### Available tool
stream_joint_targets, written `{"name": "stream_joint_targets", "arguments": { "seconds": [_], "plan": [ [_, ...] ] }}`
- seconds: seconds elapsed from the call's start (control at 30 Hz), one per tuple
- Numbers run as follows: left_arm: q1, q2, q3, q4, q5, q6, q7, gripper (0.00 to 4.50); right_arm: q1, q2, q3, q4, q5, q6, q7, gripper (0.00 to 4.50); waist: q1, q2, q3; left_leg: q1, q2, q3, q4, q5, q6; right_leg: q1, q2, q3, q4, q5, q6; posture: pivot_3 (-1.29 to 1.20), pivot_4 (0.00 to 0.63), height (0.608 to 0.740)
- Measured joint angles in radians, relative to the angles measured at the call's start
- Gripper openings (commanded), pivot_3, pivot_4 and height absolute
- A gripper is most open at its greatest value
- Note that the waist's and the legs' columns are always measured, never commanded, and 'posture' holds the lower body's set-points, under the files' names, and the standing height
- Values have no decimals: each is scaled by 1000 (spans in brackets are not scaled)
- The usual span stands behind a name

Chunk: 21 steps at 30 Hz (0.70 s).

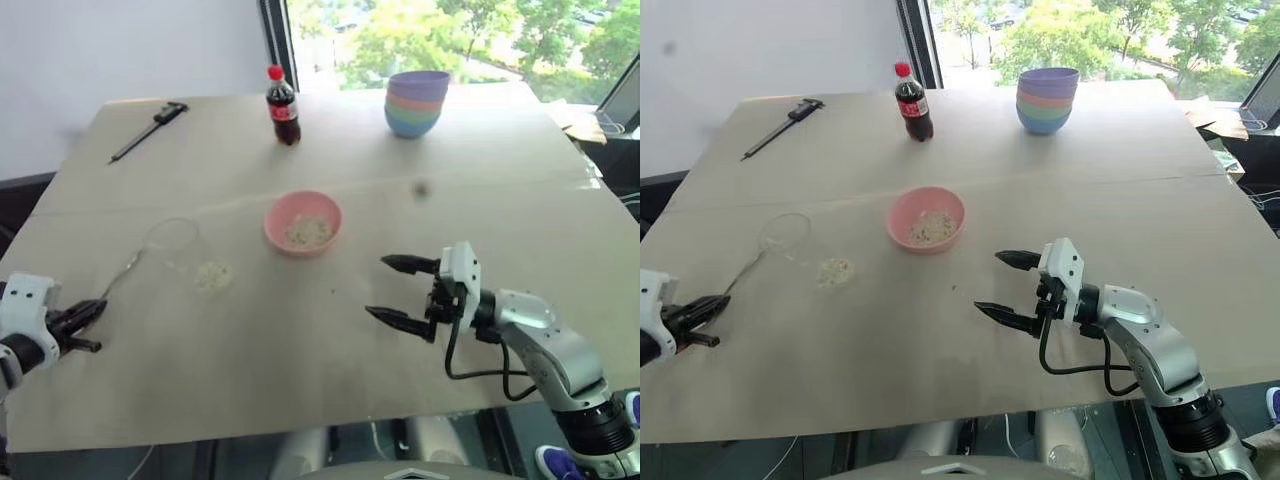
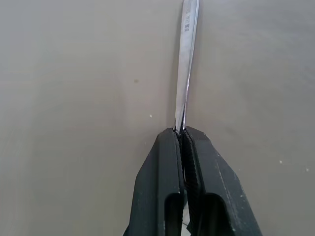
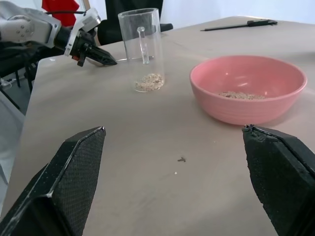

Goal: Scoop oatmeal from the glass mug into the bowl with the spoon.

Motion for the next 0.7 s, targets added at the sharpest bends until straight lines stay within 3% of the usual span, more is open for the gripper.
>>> {"name": "stream_joint_targets", "arguments": {
  "seconds": [0.3, 0.47, 0.6, 0.7],
  "plan": [
    [509, -375, 165, -660, -173, 29, 51, 17, -23, -5, 4, 19, 7, 1, 43, 4500, 6, -7, 0, -6, 0, 0, -1, -1, 1, -2, -4, 2, -6, -1, -2, 0, 150, 740],
    [741, -488, 196, -862, -191, -1, 18, 17, -35, -2, 6, 51, 7, 1, 73, 4500, 28, -9, 0, -7, 1, -3, 0, -1, 1, -1, -5, -5, -8, -3, -5, 0, 150, 740],
    [803, -573, 193, -988, -161, -88, 19, 17, -50, 17, 7, 64, 16, 5, 76, 4500, 37, -9, 1, -8, 1, -5, 2, -1, 2, 1, -4, -9, -10, -3, -4, 0, 150, 740],
    [796, -598, 110, -1086, -117, -115, 43, 17, -67, 36, 7, 70, 31, 28, 72, 4500, 37, -9, 2, -8, 0, -5, 3, -1, 2, 3, -3, -9, -10, -3, -4, 0, 150, 740]
  ]
}}
